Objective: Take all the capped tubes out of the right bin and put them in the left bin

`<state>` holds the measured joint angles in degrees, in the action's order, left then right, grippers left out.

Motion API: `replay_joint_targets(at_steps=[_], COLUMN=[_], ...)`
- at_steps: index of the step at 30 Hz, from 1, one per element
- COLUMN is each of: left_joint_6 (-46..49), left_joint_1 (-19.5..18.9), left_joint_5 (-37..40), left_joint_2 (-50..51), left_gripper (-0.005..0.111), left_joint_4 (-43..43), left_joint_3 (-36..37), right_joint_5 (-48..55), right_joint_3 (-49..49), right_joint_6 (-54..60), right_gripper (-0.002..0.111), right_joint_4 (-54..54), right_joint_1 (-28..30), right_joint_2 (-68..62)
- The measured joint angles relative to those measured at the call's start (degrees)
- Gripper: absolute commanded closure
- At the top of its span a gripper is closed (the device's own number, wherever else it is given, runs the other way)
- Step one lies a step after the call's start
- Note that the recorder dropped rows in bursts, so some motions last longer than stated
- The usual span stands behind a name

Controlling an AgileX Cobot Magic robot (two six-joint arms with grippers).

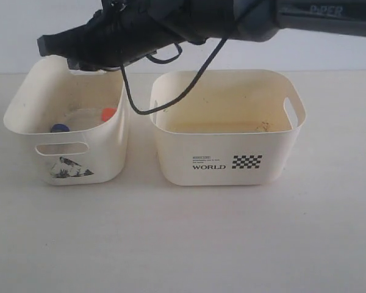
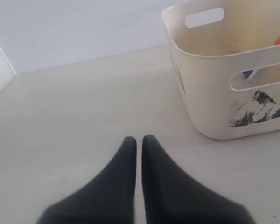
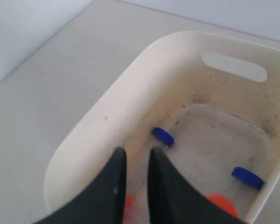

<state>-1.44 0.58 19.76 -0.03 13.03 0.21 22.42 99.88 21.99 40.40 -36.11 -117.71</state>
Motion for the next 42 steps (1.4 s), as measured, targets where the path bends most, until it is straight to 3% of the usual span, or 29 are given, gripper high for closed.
replay_joint_targets(at_steps=[2, 13, 25, 35, 42], left_joint_6=[0.0, 0.0, 0.0, 0.0, 0.0], left_joint_1=[0.0, 0.0, 0.0, 0.0, 0.0], left_joint_5=[0.0, 0.0, 0.0, 0.0, 0.0], left_joint_2=[0.0, 0.0, 0.0, 0.0, 0.0], left_gripper=[0.102, 0.102, 0.102, 0.102, 0.102], left_joint_4=[0.0, 0.0, 0.0, 0.0, 0.0], left_joint_3=[0.0, 0.0, 0.0, 0.0, 0.0], right_joint_5=[3.7, 35.2, 29.8, 31.0, 25.4], right_joint_3=[0.0, -1.3, -25.0, -25.7, -26.6], right_joint_6=[-0.2, -4.6, -9.3, -9.4, -8.5], right_gripper=[0.109, 0.109, 0.109, 0.109, 0.109], right_joint_4=[-1.9, -20.7, -28.2, -28.4, -31.9], right_joint_1=[0.4, 1.4, 1.5, 1.5, 2.4], right_joint_2=[2.4, 17.8, 45.9, 56.4, 61.1])
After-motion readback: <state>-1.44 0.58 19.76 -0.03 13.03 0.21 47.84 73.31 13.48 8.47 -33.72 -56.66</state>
